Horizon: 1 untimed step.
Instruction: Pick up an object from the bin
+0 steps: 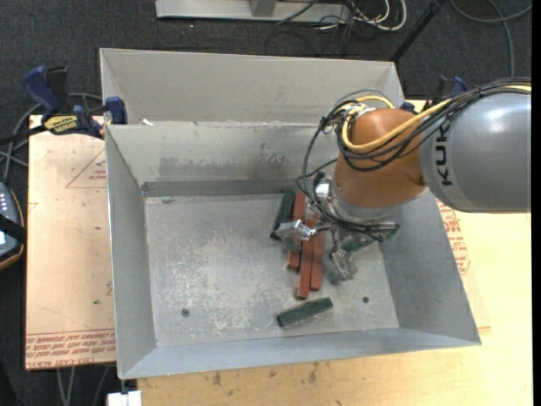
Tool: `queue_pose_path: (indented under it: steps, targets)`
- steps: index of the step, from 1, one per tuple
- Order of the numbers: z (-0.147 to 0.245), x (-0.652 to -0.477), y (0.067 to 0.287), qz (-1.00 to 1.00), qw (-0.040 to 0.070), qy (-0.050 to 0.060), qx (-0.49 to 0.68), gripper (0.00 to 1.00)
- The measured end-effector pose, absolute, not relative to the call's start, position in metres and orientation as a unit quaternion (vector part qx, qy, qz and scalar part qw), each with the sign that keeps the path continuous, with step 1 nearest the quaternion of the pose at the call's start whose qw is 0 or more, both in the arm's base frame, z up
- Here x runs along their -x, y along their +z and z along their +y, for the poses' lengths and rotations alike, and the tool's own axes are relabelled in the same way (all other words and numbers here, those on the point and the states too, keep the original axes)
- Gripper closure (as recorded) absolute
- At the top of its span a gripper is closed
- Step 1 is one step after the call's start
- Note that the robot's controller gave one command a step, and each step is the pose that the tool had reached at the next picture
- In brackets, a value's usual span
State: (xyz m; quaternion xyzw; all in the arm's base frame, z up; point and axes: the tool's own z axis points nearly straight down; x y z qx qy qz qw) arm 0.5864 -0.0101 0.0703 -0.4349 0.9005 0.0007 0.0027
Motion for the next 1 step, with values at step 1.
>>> queue_pose_path:
  steps: [1]
  targets:
    - [-0.0091,-0.5873,0.0708,0.901,0.002,0.001,0.433,0.00]
